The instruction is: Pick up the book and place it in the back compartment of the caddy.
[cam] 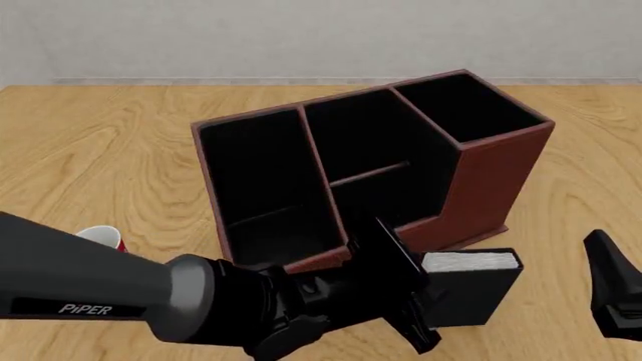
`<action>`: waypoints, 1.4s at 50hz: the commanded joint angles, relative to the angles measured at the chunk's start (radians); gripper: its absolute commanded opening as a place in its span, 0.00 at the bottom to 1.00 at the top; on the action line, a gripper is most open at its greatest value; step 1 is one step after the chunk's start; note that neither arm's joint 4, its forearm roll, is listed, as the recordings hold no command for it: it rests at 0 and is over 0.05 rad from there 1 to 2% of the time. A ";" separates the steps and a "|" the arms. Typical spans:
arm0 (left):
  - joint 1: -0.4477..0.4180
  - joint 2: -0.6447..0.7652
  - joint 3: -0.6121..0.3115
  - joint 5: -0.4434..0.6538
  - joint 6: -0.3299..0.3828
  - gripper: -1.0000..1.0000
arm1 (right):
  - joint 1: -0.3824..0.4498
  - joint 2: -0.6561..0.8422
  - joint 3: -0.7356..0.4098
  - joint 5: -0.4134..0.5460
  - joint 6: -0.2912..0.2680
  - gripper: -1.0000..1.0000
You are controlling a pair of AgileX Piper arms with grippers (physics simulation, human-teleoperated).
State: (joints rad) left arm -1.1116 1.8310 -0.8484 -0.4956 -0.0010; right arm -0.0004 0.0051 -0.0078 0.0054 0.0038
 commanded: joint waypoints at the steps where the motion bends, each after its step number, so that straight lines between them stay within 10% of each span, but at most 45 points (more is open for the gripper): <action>1: -0.006 0.000 0.010 -0.007 -0.010 0.00 | 0.000 0.000 0.000 0.000 0.001 1.00; 70: 0.092 -0.572 0.085 0.236 0.060 0.00 | 0.000 0.001 0.001 -0.002 0.001 1.00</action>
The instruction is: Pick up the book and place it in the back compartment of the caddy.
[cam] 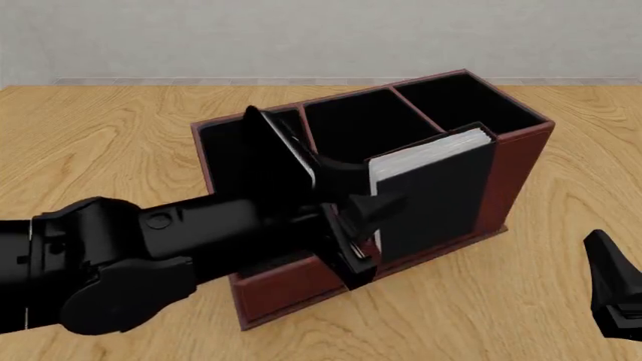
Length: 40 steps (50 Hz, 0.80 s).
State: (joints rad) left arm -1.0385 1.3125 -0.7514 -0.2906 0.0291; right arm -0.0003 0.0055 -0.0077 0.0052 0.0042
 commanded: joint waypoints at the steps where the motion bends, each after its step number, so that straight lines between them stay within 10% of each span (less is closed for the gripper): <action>1: 0.019 -0.054 -0.012 0.031 0.030 0.00 | 0.000 0.001 0.000 -0.001 0.000 1.00; 40: 0.142 0.072 -0.073 0.030 0.078 0.00 | 0.000 -0.001 0.000 0.001 0.000 1.00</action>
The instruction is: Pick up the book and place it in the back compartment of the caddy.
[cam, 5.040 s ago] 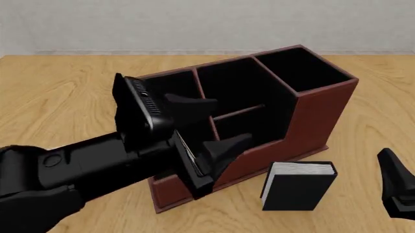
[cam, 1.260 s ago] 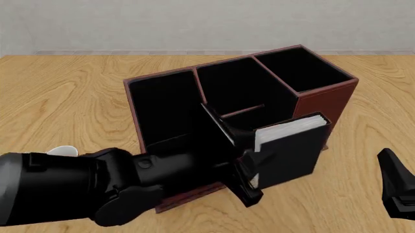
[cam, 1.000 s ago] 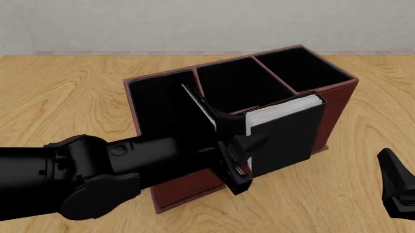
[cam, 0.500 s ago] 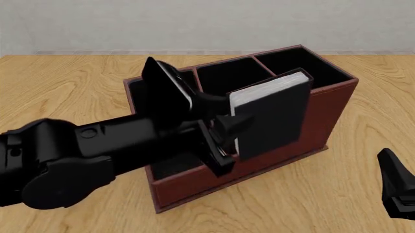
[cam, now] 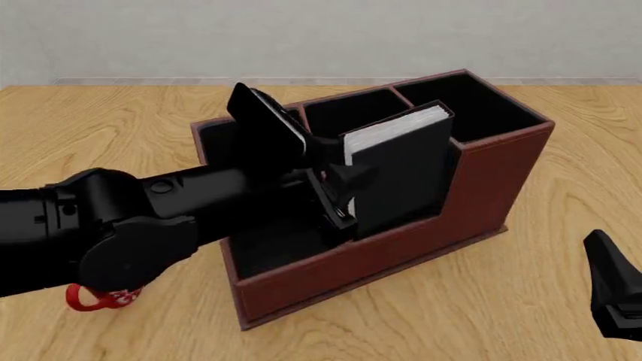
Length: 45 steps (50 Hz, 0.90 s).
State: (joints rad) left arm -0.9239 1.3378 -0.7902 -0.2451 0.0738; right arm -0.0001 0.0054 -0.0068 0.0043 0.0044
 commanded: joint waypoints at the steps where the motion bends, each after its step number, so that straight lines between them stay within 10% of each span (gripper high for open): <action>1: 0.025 0.049 -0.037 -0.014 0.035 0.00 | 0.000 -0.001 -0.001 0.002 0.000 1.00; 45: 0.078 0.281 -0.046 -0.145 0.048 0.00 | 0.000 0.000 -0.001 0.001 0.001 1.00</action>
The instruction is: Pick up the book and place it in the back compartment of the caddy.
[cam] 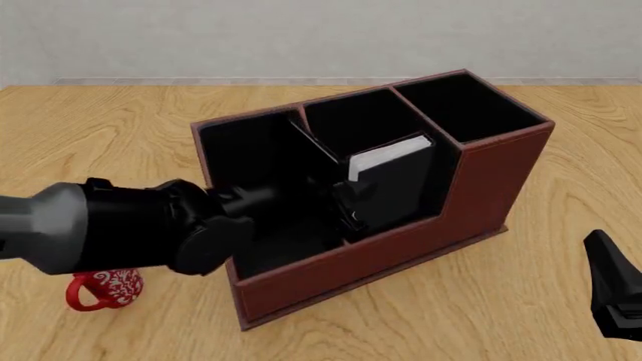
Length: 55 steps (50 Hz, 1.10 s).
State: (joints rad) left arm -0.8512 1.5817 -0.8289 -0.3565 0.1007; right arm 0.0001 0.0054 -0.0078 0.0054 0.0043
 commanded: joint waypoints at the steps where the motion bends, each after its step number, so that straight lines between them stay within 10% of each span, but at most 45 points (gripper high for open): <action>1: 0.005 0.037 -0.007 -0.034 0.021 0.00 | 0.000 0.000 0.000 0.000 0.001 1.00; 22: 0.013 0.027 0.008 -0.037 0.012 0.00 | 0.000 0.000 0.000 0.000 0.000 1.00; 23: 0.015 0.025 0.009 -0.037 0.011 1.00 | 0.000 0.000 0.000 0.000 0.000 1.00; 55: 0.010 -0.097 0.114 -0.036 -0.013 1.00 | 0.000 0.000 0.000 0.000 0.000 1.00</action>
State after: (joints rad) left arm -0.8427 1.5317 -0.7687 -0.3839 0.0972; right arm 0.0000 0.0055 -0.0077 0.0053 0.0043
